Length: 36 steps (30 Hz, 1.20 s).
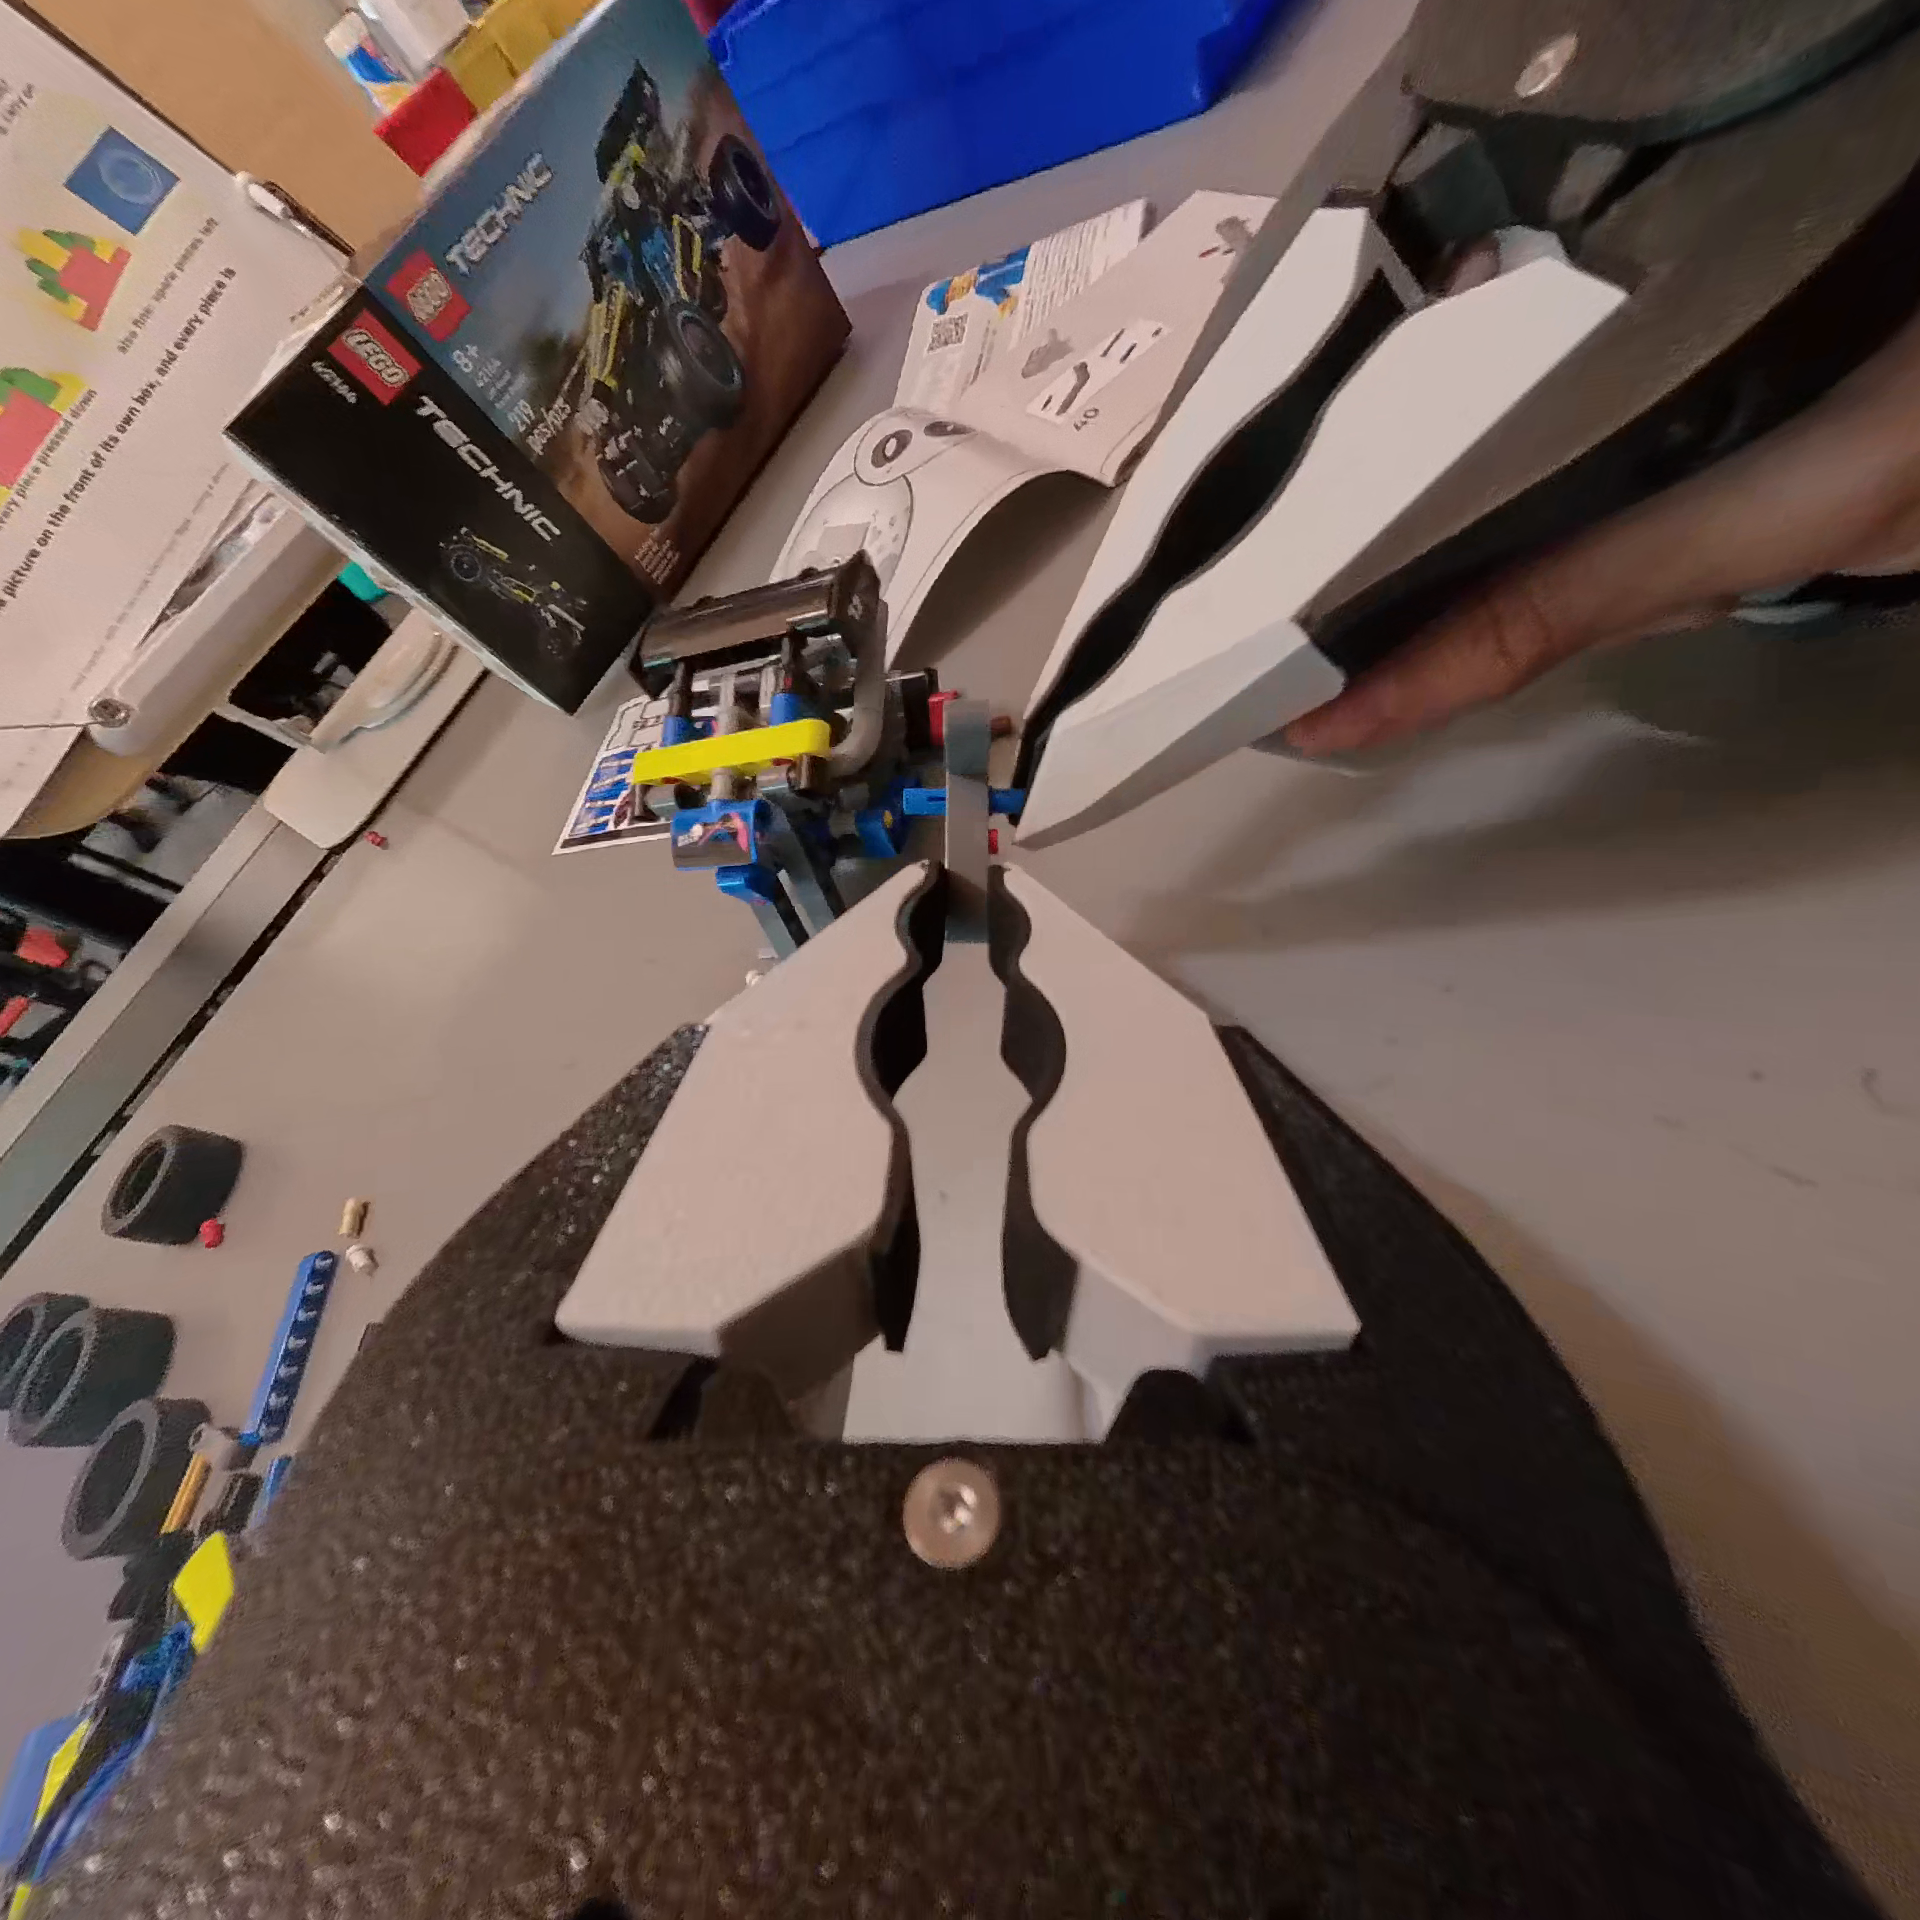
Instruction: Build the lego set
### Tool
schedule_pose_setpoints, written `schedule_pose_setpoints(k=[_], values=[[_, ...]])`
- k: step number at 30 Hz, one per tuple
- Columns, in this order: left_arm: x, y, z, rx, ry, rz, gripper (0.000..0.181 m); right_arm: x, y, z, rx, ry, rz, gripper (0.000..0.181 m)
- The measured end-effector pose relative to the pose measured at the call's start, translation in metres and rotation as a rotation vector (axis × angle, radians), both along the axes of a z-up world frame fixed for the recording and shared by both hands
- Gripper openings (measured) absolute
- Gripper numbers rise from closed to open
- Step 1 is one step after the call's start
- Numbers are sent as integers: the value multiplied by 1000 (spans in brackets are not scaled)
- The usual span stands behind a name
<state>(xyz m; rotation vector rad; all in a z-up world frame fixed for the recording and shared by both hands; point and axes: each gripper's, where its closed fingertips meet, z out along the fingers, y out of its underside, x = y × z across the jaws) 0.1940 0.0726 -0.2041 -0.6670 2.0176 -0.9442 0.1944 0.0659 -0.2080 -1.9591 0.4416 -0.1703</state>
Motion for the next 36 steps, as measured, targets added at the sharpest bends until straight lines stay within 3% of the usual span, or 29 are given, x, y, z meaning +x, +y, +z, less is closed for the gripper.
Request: schedule_pose_setpoints(k=[7,9,11,12,14,16,20,25,36], values=[[2,7,-1,-84,-10,108,4,0,2,-6,-64,-35,-24,0],[9,35,16,-91,-93,215,4,-4,-4,-24,-189,-47,-8,0],[7,37,32,-287,-28,152,4,-25,8,-15,-82,79,70,0],[5,35,34,-297,-15,123,4,-27,11,-10,-50,94,75,0],[4,36,30,-161,-44,121,4,-8,6,7,-24,-59,-21,0],[2,30,27,-170,-46,97,4,1,3,26,69,-98,-68,4],[-2,20,34,-197,-84,60,4,-3,12,27,145,26,-19,19],[-5,12,37,-166,-124,31,4,-5,16,42,267,73,4,3],[-6,15,44,-171,-189,12,4,-7,11,56,451,247,47,2]])
